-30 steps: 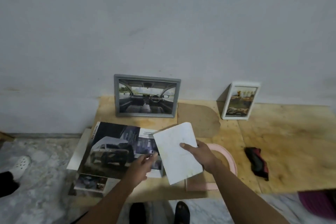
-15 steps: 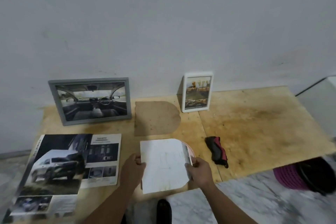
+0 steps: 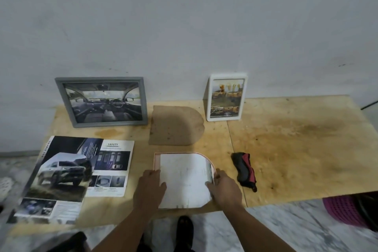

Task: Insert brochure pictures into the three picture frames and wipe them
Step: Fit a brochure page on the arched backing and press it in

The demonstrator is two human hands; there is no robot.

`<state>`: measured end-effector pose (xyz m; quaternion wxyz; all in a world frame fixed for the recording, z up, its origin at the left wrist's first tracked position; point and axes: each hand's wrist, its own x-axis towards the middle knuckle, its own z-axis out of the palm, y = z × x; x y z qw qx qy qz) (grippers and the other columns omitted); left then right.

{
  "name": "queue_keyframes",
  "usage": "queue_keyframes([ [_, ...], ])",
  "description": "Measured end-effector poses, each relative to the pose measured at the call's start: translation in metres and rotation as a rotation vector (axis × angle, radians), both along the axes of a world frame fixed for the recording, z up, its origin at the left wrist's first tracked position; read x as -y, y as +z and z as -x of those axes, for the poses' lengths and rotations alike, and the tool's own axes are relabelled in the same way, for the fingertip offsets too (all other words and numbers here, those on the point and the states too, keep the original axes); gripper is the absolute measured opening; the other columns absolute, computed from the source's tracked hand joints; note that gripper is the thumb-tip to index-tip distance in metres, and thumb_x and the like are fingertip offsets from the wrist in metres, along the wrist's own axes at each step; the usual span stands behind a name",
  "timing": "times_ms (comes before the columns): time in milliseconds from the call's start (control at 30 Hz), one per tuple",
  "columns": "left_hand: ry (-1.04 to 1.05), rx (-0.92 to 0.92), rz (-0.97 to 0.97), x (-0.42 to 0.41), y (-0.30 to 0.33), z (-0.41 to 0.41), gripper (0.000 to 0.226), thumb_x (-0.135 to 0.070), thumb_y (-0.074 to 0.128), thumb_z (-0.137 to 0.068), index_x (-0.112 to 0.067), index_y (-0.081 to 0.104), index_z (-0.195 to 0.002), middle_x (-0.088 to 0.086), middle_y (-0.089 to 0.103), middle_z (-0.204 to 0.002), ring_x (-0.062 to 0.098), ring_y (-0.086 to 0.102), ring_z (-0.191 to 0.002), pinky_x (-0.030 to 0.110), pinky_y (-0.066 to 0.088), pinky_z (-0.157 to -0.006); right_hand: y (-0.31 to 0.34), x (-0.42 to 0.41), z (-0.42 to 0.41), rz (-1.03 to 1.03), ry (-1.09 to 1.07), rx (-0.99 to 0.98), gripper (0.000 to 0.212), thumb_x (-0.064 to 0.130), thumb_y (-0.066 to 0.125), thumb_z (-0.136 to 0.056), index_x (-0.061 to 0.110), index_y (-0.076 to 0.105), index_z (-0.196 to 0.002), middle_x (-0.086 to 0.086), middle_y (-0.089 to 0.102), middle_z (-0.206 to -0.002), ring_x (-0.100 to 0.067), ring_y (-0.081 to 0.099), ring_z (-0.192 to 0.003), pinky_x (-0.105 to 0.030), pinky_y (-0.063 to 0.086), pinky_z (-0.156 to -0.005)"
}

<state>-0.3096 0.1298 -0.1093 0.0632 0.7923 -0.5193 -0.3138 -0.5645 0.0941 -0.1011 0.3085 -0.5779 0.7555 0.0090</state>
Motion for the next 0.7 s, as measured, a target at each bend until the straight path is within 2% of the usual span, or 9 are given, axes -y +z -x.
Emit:
queue_keyframes([
  [167, -0.109, 0.094, -0.055, -0.006, -0.007, -0.004, 0.06, -0.043, 0.063, -0.093, -0.028, 0.04, -0.147, -0.001, 0.037, -0.148, 0.023, 0.05, -0.125, 0.036, 0.055, -0.094, -0.005, 0.005, 0.009, -0.011, 0.088, 0.003, 0.034, 0.056, 0.068, -0.082, 0.031, 0.047, -0.089, 0.008, 0.061, -0.079, -0.011, 0.058, -0.069, -0.03, 0.042, -0.055],
  [267, -0.126, 0.074, -0.099, -0.008, -0.016, -0.008, 0.078, -0.051, 0.068, -0.089, -0.029, 0.027, -0.152, 0.002, 0.031, -0.15, 0.026, 0.053, -0.127, 0.039, 0.055, -0.095, -0.011, 0.007, 0.01, -0.026, 0.117, -0.014, 0.034, 0.06, 0.067, -0.08, 0.033, 0.05, -0.089, 0.011, 0.06, -0.08, -0.006, 0.056, -0.07, -0.029, 0.049, -0.061],
  [333, -0.136, 0.062, -0.112, -0.009, -0.022, -0.01, 0.089, -0.055, 0.07, -0.086, -0.029, 0.021, -0.156, 0.003, 0.028, -0.151, 0.026, 0.053, -0.128, 0.039, 0.055, -0.095, -0.014, 0.008, 0.008, -0.026, 0.136, -0.013, 0.034, 0.061, 0.067, -0.083, 0.031, 0.05, -0.084, 0.01, 0.059, -0.079, -0.006, 0.056, -0.07, -0.027, 0.046, -0.06],
  [400, -0.132, 0.048, -0.105, -0.008, -0.026, -0.012, 0.095, -0.056, 0.072, -0.084, -0.029, 0.018, -0.157, 0.002, 0.028, -0.15, 0.024, 0.053, -0.127, 0.039, 0.056, -0.094, -0.016, 0.01, 0.006, -0.031, 0.154, -0.011, 0.037, 0.062, 0.064, -0.086, 0.03, 0.049, -0.079, 0.008, 0.058, -0.079, -0.006, 0.055, -0.069, -0.027, 0.042, -0.058],
  [533, -0.141, 0.069, -0.099, -0.006, -0.028, -0.014, 0.099, -0.052, 0.074, -0.084, -0.028, 0.015, -0.16, 0.0, 0.027, -0.148, 0.02, 0.055, -0.124, 0.036, 0.057, -0.093, -0.022, 0.011, 0.007, -0.065, 0.162, -0.025, 0.041, 0.068, 0.06, -0.084, 0.028, 0.051, -0.078, 0.008, 0.059, -0.075, -0.007, 0.057, -0.068, -0.032, 0.05, -0.063],
  [633, -0.148, 0.055, -0.095, -0.004, -0.028, -0.016, 0.101, -0.053, 0.074, -0.083, -0.03, 0.013, -0.16, 0.0, 0.025, -0.147, 0.02, 0.055, -0.123, 0.035, 0.057, -0.092, -0.013, 0.017, 0.008, -0.024, 0.117, 0.031, 0.045, 0.07, 0.06, -0.084, 0.026, 0.052, -0.076, 0.004, 0.06, -0.069, -0.009, 0.058, -0.064, -0.032, 0.046, -0.057],
  [700, -0.153, 0.047, -0.085, -0.003, -0.026, -0.017, 0.101, -0.053, 0.076, -0.082, -0.03, 0.015, -0.159, 0.0, 0.025, -0.146, 0.02, 0.056, -0.122, 0.036, 0.057, -0.091, 0.0, 0.031, 0.006, 0.011, 0.079, 0.076, 0.048, 0.071, 0.055, -0.088, 0.024, 0.054, -0.077, 0.002, 0.061, -0.067, -0.011, 0.059, -0.063, -0.034, 0.049, -0.059],
])
